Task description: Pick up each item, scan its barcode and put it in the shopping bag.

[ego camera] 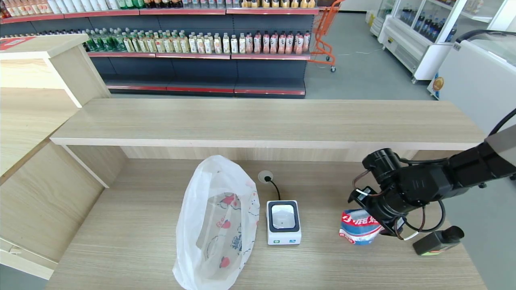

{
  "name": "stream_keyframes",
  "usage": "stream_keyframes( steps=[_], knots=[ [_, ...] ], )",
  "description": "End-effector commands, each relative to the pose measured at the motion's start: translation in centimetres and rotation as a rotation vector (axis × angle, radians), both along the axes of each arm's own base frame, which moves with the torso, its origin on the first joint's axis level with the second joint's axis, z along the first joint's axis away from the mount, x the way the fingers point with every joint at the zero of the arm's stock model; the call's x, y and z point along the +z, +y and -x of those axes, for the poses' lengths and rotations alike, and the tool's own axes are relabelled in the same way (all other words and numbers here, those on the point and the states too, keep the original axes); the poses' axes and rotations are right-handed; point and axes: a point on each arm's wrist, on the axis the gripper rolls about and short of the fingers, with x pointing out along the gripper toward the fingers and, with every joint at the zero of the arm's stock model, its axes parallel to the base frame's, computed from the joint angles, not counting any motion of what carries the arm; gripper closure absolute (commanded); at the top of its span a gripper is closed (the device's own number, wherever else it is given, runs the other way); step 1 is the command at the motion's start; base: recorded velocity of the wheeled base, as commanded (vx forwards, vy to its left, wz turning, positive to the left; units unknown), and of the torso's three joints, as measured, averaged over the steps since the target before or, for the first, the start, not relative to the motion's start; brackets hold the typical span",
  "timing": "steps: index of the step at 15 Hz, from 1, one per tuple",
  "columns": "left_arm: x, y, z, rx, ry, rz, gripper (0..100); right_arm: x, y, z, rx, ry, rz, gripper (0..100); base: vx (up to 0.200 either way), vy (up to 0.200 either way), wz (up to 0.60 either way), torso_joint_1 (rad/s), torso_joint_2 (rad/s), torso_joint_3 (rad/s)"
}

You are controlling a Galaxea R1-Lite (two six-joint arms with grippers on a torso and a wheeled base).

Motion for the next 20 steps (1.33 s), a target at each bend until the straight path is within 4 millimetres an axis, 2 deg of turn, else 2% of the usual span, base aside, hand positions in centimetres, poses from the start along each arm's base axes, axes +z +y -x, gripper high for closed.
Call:
stream_keyframes(
  steps=[1,5,6,7,10,12,14,16,18,19,20],
  knots=[
    [0.0,0.0,0.0,0.0,0.001,0.0,0,-1.4,1.1,-1.1,0.025,0.021,0.01,0,0.0,0.0,0.0,0.0,0.0,0.0],
    [0.0,0.0,0.0,0.0,0.001,0.0,0,-2.6,1.6,-2.9,0.051,-0.021,0.031,0,0.0,0.0,0.0,0.0,0.0,0.0],
    [0.0,0.0,0.0,0.0,0.001,0.0,0,-3.6,1.6,-2.9,0.087,-0.004,0.073,100,0.0,0.0,0.0,0.0,0.0,0.0],
    [0.0,0.0,0.0,0.0,0.001,0.0,0,-4.4,1.6,-3.1,0.109,0.014,0.098,100,0.0,0.0,0.0,0.0,0.0,0.0],
    [0.0,0.0,0.0,0.0,0.001,0.0,0,-5.0,2.3,-2.9,0.138,0.024,0.154,100,0.0,0.0,0.0,0.0,0.0,0.0],
    [0.0,0.0,0.0,0.0,0.001,0.0,0,-4.5,2.7,-2.8,0.171,0.006,0.204,100,0.0,0.0,0.0,0.0,0.0,0.0],
    [0.0,0.0,0.0,0.0,0.001,0.0,0,-2.3,2.8,-2.4,0.206,-0.046,0.234,100,0.0,0.0,0.0,0.0,0.0,0.0],
    [0.0,0.0,0.0,0.0,0.001,0.0,0,1.4,2.2,-1.0,0.24,-0.12,0.22,100,0.0,0.0,0.0,0.0,0.0,0.0],
    [0.0,0.0,0.0,0.0,0.001,0.0,0,5.8,0.6,2.2,0.386,-0.207,0.12,100,0.0,0.0,0.0,0.0,0.0,0.0],
    [0.0,0.0,0.0,0.0,0.001,0.0,0,7.4,-0.7,4.4,0.5,-0.246,0.1,100,0.0,0.0,0.0,0.0,0.0,0.0],
    [0.0,0.0,0.0,0.0,0.001,0.0,0,8.1,-2.2,6.6,0.63,-0.277,0.103,100,0.0,0.0,0.0,0.0,0.0,0.0]
  ],
)
